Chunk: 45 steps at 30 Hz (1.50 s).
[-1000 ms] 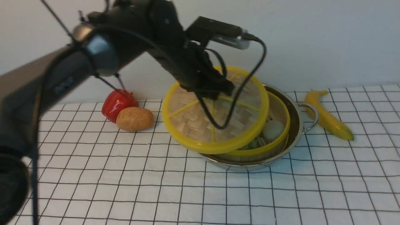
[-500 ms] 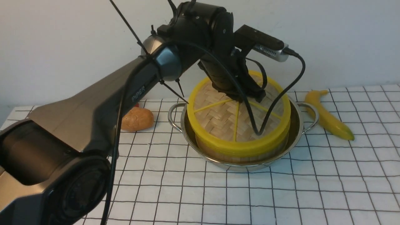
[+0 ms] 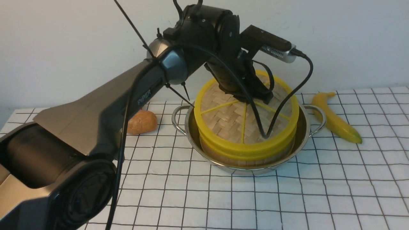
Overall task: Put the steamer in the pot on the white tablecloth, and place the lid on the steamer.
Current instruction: 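Place the yellow bamboo steamer lid onto the steamer in the pot with the left gripper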
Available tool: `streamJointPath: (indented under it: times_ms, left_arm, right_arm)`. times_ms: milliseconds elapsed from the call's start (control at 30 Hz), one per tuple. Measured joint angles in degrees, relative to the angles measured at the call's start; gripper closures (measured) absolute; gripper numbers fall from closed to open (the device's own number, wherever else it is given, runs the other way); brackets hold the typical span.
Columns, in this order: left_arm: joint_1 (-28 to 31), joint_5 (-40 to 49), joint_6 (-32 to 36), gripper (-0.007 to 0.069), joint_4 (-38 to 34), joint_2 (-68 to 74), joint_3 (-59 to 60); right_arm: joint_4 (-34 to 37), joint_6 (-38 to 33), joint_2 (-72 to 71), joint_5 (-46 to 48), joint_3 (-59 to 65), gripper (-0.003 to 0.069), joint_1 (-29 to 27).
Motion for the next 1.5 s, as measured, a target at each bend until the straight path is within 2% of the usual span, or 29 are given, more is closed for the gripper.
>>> streamJointPath:
  times_ms: [367, 1267, 1433, 1467, 1500]
  left_arm:
    - [0.00, -2.94, 0.00, 0.0501, 0.63, 1.51, -0.06]
    - [0.00, -2.69, -0.36, 0.0501, 1.22, 3.53, -0.17]
    - [0.00, -2.54, -0.30, 0.0435, 1.79, 3.53, -0.41]
    - [0.00, -2.08, -0.23, 0.0397, 2.19, 3.53, -0.77]
    - [0.00, -0.53, -0.18, 0.0322, 3.17, 3.53, -1.63]
  right_arm:
    - [0.02, 0.38, 0.00, 0.00, 0.00, 0.0294, 0.00]
    - [0.02, 0.38, 0.00, 0.00, 0.00, 0.0294, 0.00]
    - [0.02, 0.38, 0.00, 0.00, 0.00, 0.0294, 0.00]
    - [0.02, 0.38, 0.00, 0.00, 0.00, 0.0294, 0.00]
    - [0.02, 0.38, 0.00, 0.00, 0.00, 0.0294, 0.00]
